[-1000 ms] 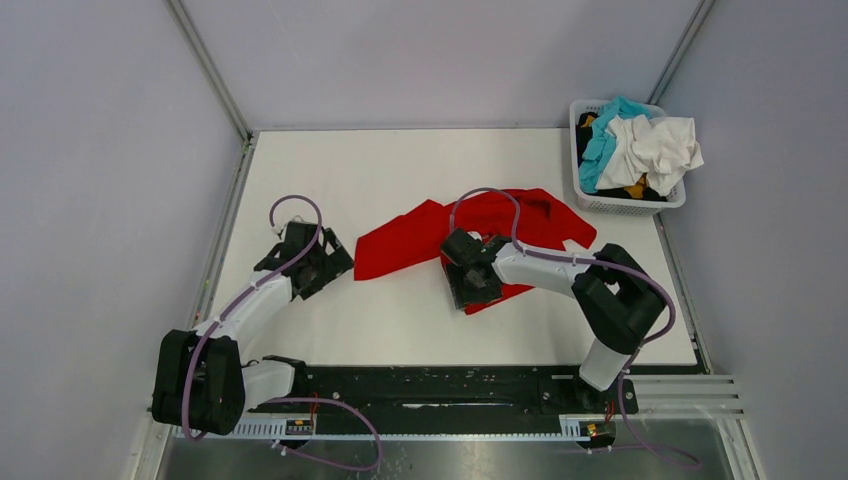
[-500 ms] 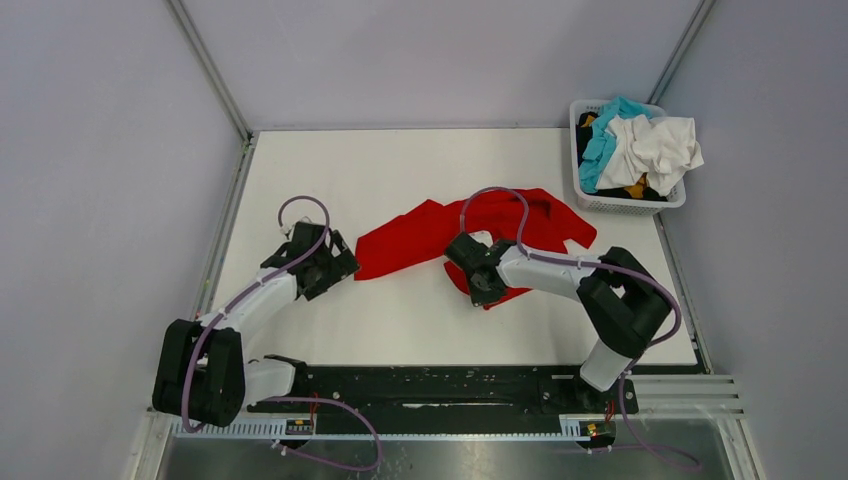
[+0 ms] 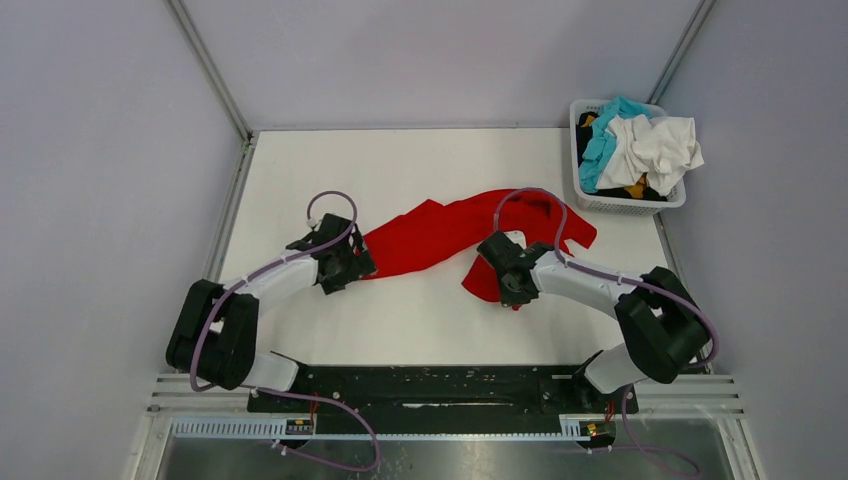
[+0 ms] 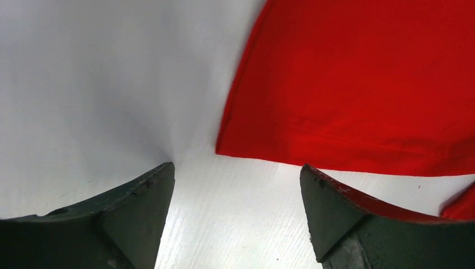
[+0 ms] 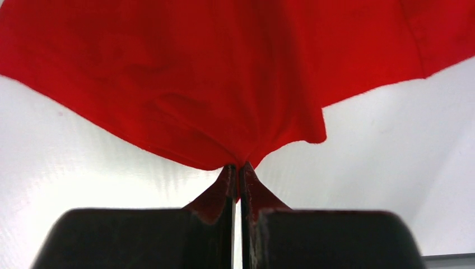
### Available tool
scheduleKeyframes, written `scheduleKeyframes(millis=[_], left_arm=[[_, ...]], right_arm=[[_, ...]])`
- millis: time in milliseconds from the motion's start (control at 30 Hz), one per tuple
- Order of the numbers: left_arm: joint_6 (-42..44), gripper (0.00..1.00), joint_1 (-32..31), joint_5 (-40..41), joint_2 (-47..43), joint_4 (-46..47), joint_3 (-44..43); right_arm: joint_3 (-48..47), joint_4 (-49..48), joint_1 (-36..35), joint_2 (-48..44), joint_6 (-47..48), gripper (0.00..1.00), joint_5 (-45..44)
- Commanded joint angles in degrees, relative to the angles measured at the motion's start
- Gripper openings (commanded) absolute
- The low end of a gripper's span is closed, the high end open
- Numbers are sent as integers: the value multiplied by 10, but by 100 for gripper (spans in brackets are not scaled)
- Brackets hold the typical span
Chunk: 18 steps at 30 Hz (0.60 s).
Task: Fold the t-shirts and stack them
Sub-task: Flatten out the tshirt
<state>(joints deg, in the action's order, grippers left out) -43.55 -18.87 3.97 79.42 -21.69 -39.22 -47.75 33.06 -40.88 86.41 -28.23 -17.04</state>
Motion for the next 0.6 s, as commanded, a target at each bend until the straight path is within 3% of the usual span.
scheduleKeyframes(millis=[0,300,433,567], left_arm=[[-3,81,-29,31,43,-16,-45],[-4,66,-61,59,136,-37,-111],[-2,51,-71,59,170,-37,-132],[3,28,-77,56,199,-36,-153]], right_arm=[[22,-10,30,-47,17,0,5],[40,-33,53,-74,29,0,40],[44,-37,60,-85,30,0,40],[48,-41,70,-96,30,0,41]])
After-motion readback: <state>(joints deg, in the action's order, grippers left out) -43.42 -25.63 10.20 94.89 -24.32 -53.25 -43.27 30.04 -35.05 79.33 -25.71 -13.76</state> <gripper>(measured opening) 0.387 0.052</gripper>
